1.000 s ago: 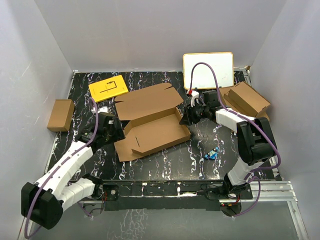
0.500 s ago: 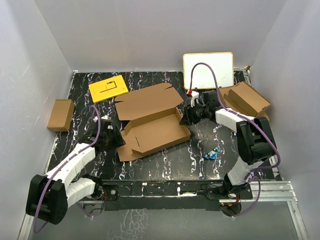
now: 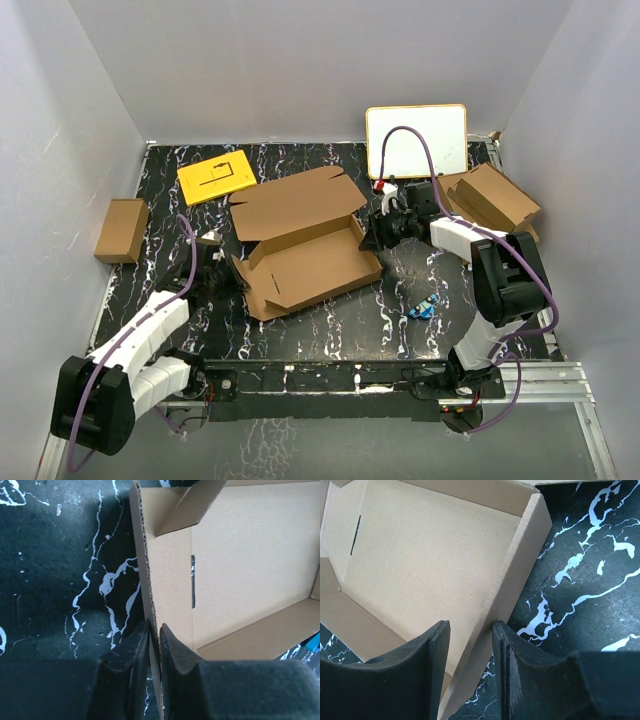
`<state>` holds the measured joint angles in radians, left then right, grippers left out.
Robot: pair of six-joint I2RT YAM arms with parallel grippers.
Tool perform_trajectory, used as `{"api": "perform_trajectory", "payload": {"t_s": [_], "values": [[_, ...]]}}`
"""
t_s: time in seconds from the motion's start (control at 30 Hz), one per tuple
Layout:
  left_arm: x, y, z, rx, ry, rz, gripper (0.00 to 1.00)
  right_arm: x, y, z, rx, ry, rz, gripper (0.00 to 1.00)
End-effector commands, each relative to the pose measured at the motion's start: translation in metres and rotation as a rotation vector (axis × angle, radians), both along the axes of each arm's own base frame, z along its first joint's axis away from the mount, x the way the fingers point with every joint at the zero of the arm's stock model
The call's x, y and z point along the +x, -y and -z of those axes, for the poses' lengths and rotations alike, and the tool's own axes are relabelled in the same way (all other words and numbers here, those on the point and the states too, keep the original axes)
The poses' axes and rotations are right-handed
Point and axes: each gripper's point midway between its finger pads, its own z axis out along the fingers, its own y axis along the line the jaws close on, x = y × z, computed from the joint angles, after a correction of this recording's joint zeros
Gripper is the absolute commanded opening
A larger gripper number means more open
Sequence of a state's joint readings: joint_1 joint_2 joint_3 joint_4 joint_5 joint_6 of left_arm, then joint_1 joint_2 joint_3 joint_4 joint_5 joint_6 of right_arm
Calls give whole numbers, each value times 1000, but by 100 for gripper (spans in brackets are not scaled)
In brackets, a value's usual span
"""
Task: Fold the paper box
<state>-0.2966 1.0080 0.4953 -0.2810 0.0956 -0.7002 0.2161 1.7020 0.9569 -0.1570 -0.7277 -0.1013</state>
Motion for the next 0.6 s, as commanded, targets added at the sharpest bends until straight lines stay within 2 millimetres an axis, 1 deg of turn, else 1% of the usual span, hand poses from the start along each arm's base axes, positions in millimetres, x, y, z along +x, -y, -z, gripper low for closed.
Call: {"api": "perform_trajectory", "payload": {"t_s": [0.0, 0.17, 0.33, 0.4, 0.57], "values": [[11, 16, -27, -98, 67, 21, 12, 2, -9, -5, 42, 18, -23, 43], [17, 27, -36, -143, 89, 62, 8, 0, -11, -5, 55, 11, -32, 43], [22, 32, -42, -152, 128, 97, 6, -2, -12, -5, 61, 6, -36, 43], [23, 32, -44, -149, 150, 113, 6, -2, -12, -4, 65, 0, -36, 43], [27, 40, -57, -182, 235, 172, 3, -5, -14, -3, 74, -13, -43, 42]]}}
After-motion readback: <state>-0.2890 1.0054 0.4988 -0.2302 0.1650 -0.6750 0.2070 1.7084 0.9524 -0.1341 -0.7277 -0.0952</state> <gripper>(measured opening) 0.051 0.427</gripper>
